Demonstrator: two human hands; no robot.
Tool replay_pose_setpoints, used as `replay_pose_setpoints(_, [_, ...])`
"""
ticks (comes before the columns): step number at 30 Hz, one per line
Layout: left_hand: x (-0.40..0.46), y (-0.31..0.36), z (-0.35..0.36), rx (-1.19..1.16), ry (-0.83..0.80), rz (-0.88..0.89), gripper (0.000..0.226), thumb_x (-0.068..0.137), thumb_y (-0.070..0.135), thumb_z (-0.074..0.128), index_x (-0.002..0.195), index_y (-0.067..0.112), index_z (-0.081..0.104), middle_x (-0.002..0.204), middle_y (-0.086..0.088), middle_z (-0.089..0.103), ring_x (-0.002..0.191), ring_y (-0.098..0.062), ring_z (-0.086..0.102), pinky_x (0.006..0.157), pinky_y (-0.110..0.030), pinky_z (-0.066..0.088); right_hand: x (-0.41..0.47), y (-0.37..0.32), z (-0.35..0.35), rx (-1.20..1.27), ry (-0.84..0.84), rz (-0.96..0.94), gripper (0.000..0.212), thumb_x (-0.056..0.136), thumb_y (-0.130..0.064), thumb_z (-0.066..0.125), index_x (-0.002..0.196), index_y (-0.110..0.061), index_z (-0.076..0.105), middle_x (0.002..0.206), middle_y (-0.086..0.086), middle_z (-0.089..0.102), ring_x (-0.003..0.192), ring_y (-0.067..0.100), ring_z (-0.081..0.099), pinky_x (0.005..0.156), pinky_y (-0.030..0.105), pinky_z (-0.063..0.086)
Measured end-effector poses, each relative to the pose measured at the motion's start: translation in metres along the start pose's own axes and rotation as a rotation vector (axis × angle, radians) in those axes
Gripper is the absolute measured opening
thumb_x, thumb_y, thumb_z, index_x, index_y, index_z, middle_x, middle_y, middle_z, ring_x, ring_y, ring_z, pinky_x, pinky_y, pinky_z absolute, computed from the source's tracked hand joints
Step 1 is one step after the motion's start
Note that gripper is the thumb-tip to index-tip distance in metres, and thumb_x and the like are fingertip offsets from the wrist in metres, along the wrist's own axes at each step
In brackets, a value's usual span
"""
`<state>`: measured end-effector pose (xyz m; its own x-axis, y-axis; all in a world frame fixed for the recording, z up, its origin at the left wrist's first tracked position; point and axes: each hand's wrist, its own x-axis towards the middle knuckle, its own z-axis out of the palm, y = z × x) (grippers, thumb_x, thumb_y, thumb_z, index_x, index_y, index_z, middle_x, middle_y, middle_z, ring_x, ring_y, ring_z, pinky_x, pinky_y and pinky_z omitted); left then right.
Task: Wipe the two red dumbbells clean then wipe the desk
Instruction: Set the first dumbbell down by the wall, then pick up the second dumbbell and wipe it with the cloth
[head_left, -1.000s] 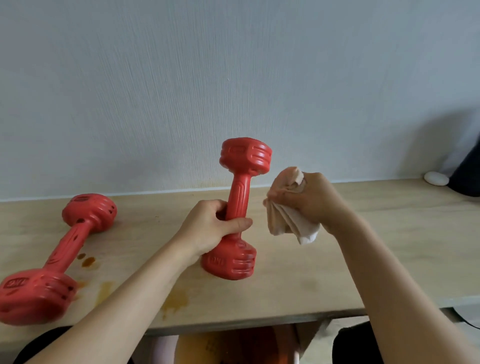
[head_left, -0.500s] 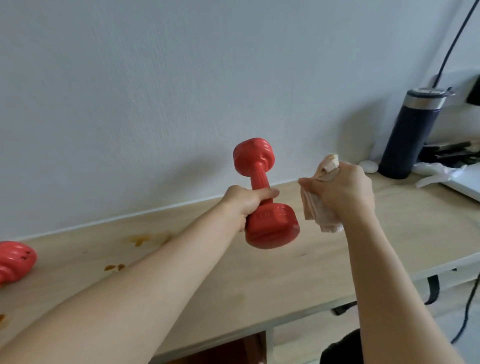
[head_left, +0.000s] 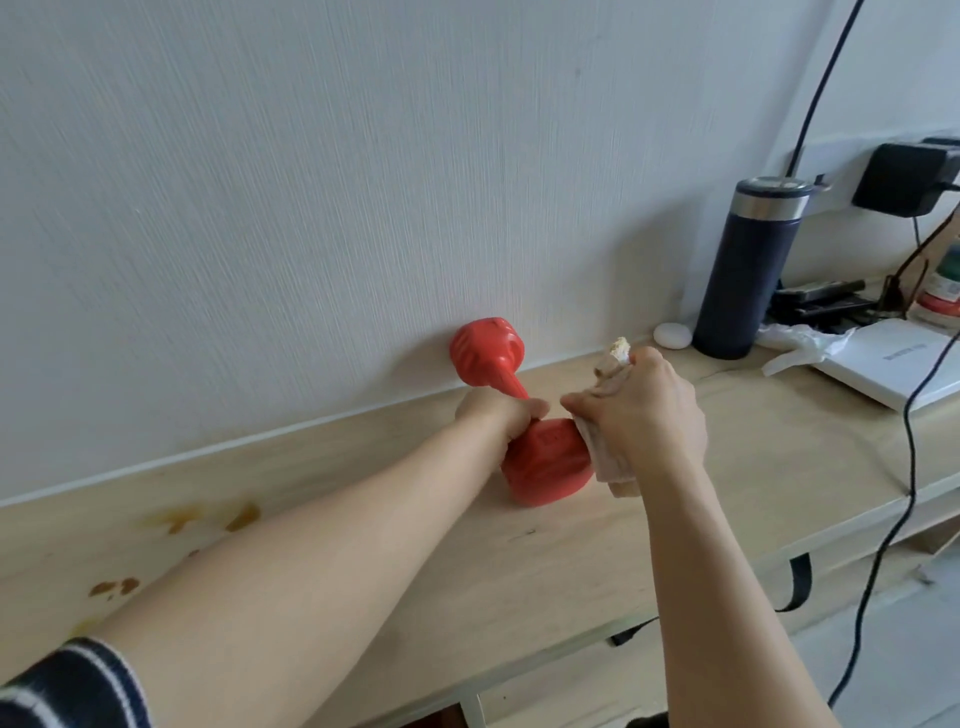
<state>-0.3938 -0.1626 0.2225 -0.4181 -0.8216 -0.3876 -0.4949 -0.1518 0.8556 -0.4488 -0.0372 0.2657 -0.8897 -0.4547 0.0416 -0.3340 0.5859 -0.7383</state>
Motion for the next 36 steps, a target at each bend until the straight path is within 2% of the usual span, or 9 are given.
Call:
replay_pose_setpoints(8, [0.005, 0.002, 0.013, -0.008, -0.019, -0.056, 0.048, 0.074, 0.030, 0.075, 0.112, 0.002, 0.064, 0.109, -0.014, 0.067, 0.096, -0.026, 0.067, 0.081, -0.035, 0.052, 0.003, 0.005, -0.002, 0.000, 0.006, -0.002, 0.055, 0.071, -0.043, 0.078, 0.108, -0.015, 0.048, 0.109, 0.008, 0.060, 0.102, 0.031, 0.056, 0.070, 0.033, 0.037])
replay_pose_setpoints(13, [0.006, 0.001, 0.009, 0.019, -0.058, -0.035, 0.051, 0.076, 0.037, 0.073, 0.115, 0.006, 0.062, 0.114, -0.013, 0.066, 0.098, -0.025, 0.065, 0.090, -0.036, 0.052, -0.001, 0.004, -0.004, 0.056, 0.010, 0.010, 0.059, 0.072, -0.041, 0.078, 0.106, -0.016, 0.037, 0.111, 0.010, 0.058, 0.104, 0.034, 0.056, 0.072, 0.035, 0.038])
replay_pose_setpoints(18, [0.002, -0.001, -0.012, 0.038, -0.019, 0.040, 0.042, 0.088, 0.033, 0.060, 0.119, 0.004, 0.058, 0.099, -0.009, 0.059, 0.070, -0.018, 0.053, 0.066, -0.028, 0.043, -0.011, 0.001, -0.004, 0.212, 0.077, -0.105, 0.058, 0.072, -0.046, 0.077, 0.102, -0.020, 0.035, 0.103, 0.004, 0.052, 0.097, 0.025, 0.053, 0.082, 0.040, 0.047])
replay_pose_setpoints(21, [-0.006, -0.009, -0.031, 0.044, -0.002, 0.056, 0.044, 0.087, 0.031, 0.060, 0.121, 0.002, 0.058, 0.097, -0.010, 0.058, 0.070, -0.017, 0.051, 0.067, -0.027, 0.043, -0.020, -0.001, 0.000, 0.230, 0.095, -0.169, 0.058, 0.070, -0.048, 0.077, 0.106, -0.018, 0.043, 0.108, 0.005, 0.052, 0.088, 0.016, 0.045, 0.078, 0.033, 0.041])
replay_pose_setpoints(24, [-0.019, -0.021, -0.050, 0.058, 0.023, 0.076, 0.031, 0.087, 0.028, 0.062, 0.106, 0.004, 0.060, 0.089, -0.008, 0.055, 0.076, -0.021, 0.052, 0.076, -0.030, 0.045, -0.031, -0.008, 0.006, 0.232, 0.115, -0.206, 0.061, 0.071, -0.046, 0.078, 0.113, -0.014, 0.047, 0.112, 0.006, 0.052, 0.088, 0.014, 0.043, 0.078, 0.029, 0.037])
replay_pose_setpoints(27, [-0.040, -0.034, -0.074, 0.047, 0.036, 0.130, 0.017, 0.087, 0.023, 0.062, 0.076, 0.014, 0.053, 0.068, -0.005, 0.047, 0.062, -0.020, 0.046, 0.070, -0.030, 0.040, -0.046, -0.023, 0.015, 0.256, 0.124, -0.279, 0.060, 0.070, -0.045, 0.079, 0.110, -0.013, 0.048, 0.111, 0.006, 0.054, 0.091, 0.016, 0.046, 0.076, 0.028, 0.035])
replay_pose_setpoints(31, [-0.069, -0.058, -0.120, 0.018, 0.120, 0.221, 0.021, 0.082, 0.019, 0.067, 0.069, 0.019, 0.051, 0.075, -0.004, 0.056, 0.079, -0.022, 0.054, 0.076, -0.032, 0.044, -0.074, -0.050, 0.044, 0.272, -0.012, -0.352, 0.059, 0.070, -0.044, 0.079, 0.110, -0.014, 0.050, 0.111, 0.007, 0.058, 0.104, 0.025, 0.053, 0.079, 0.029, 0.038])
replay_pose_setpoints(34, [-0.091, -0.080, -0.161, 0.017, 0.228, 0.244, 0.011, 0.081, 0.018, 0.066, 0.083, 0.018, 0.055, 0.097, -0.010, 0.063, 0.091, -0.028, 0.059, 0.083, -0.035, 0.049, -0.098, -0.073, 0.069, 0.305, -0.155, -0.358, 0.056, 0.070, -0.044, 0.078, 0.109, -0.014, 0.050, 0.107, 0.006, 0.059, 0.100, 0.023, 0.057, 0.077, 0.029, 0.041])
replay_pose_setpoints(36, [-0.104, -0.094, -0.190, 0.030, 0.288, 0.245, 0.013, 0.083, 0.019, 0.064, 0.093, 0.016, 0.057, 0.101, -0.008, 0.062, 0.089, -0.024, 0.059, 0.075, -0.029, 0.048, -0.116, -0.088, 0.083, 0.339, -0.239, -0.357, 0.058, 0.072, -0.039, 0.078, 0.115, -0.012, 0.050, 0.105, 0.003, 0.060, 0.098, 0.020, 0.058, 0.075, 0.027, 0.041])
